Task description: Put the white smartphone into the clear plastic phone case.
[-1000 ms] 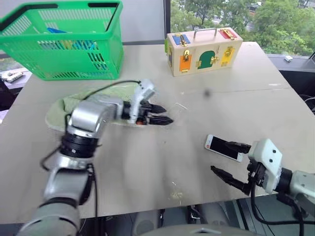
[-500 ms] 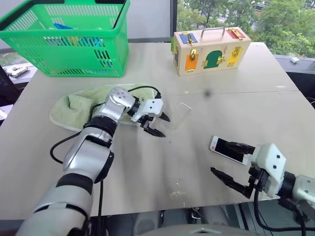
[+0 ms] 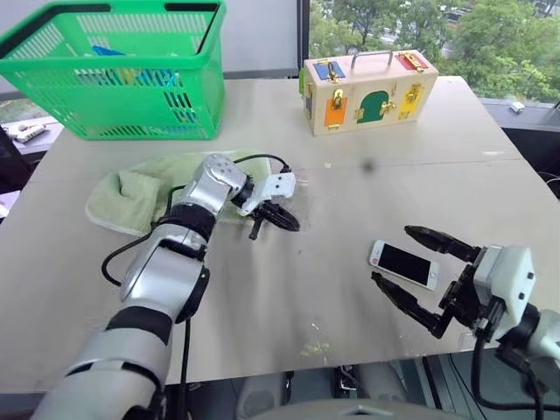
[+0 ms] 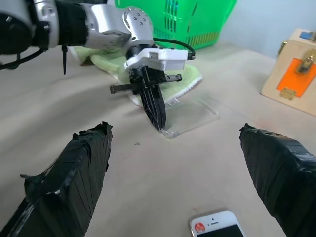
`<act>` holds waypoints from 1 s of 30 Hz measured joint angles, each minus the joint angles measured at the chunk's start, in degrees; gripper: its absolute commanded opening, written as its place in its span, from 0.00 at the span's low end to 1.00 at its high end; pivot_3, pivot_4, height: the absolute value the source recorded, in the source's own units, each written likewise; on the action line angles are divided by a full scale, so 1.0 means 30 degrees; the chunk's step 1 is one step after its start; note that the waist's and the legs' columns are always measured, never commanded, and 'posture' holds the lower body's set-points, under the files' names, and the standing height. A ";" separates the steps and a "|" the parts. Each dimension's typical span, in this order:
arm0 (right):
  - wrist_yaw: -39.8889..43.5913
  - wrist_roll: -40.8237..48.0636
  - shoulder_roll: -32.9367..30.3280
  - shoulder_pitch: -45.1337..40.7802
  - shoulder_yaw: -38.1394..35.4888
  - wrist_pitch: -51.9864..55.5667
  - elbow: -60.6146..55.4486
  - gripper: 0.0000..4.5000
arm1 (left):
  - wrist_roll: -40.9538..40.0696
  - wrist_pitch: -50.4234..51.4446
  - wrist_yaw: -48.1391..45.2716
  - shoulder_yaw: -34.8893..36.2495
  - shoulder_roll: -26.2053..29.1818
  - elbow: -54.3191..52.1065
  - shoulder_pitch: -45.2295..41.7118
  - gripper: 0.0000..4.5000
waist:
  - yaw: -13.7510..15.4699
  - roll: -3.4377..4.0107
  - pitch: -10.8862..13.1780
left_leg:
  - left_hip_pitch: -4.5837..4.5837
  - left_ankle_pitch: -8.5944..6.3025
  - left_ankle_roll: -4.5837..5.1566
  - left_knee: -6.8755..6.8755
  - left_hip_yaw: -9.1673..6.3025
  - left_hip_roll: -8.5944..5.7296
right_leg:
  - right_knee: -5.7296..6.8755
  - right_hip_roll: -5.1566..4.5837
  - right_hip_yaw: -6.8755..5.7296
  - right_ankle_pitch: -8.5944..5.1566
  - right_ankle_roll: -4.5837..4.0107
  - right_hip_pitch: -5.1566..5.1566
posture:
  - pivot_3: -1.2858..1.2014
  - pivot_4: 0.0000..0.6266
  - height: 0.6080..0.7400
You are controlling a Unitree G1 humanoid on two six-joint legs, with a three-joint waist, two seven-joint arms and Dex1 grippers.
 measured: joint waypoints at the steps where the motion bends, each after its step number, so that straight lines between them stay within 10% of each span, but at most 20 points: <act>1: -0.0035 -0.0018 -0.0090 -0.0006 0.0129 -0.0030 0.0000 1.00 | 0.0038 0.3125 0.0605 0.0046 0.0089 -0.2362 0.0632 0.01 | -0.0012 0.0000 0.0002 | -0.0013 0.0000 -0.0001 0.0000 -0.0001 0.0000 | -0.0001 0.0003 0.0007 -0.0002 0.0006 -0.0008 | 0.52 0.24 1.00; 7: -0.0054 -0.0052 -0.0271 -0.0526 0.0311 0.0144 -0.0003 1.00 | -0.0821 1.7383 0.5005 0.1409 -0.1419 -1.1582 0.1199 0.01 | 0.0019 -0.0006 0.0005 | -0.0019 0.0002 -0.0003 0.0002 -0.0019 -0.0014 | 0.0003 0.0007 0.0040 -0.0026 0.0049 -0.0009 | 0.52 0.24 1.00; 13: 0.0110 -0.0383 0.0013 -0.1516 0.0577 0.1038 0.0016 1.00 | -0.2174 1.9843 0.8294 0.0686 -0.3523 -1.3585 0.2891 0.44 | -0.0018 0.0003 0.0002 | 0.0048 0.0005 -0.0008 -0.0005 -0.0048 -0.0013 | 0.0037 0.0094 0.0114 -0.0024 0.0036 0.0021 | 0.52 0.24 1.00; 17: 0.0238 -0.0810 0.0416 -0.1083 0.0582 0.1344 0.0013 1.00 | -0.3739 1.6225 0.6377 0.0515 -0.1301 -1.3549 0.2599 0.86 | -0.0029 0.0009 0.0002 | 0.0046 0.0006 -0.0012 -0.0021 -0.0052 -0.0001 | 0.0039 0.0106 0.0126 -0.0026 0.0018 0.0009 | 0.52 0.24 1.00; 24: 0.0279 -0.1761 0.0926 -0.0635 0.0964 0.1405 0.0002 1.00 | -0.4550 0.1244 -0.0294 -0.0675 0.1891 -0.6443 0.0118 0.86 | 0.0137 0.0018 -0.0005 | 0.0031 0.0003 -0.0006 -0.0016 0.0012 -0.0045 | -0.0006 0.0070 0.0168 -0.0063 -0.0041 0.0013 | 0.52 0.24 1.00; 30: 0.0347 -0.2577 0.0953 0.1040 0.0941 0.0922 -0.0003 1.00 | -0.3120 -0.9460 -0.0740 -0.3355 -0.0029 0.2762 -0.2096 0.86 | 0.0513 -0.0008 0.0006 | -0.0010 -0.0029 0.0049 0.0025 0.0070 -0.0058 | -0.0028 0.0081 0.0224 -0.0041 -0.0001 0.0005 | 0.52 0.24 1.00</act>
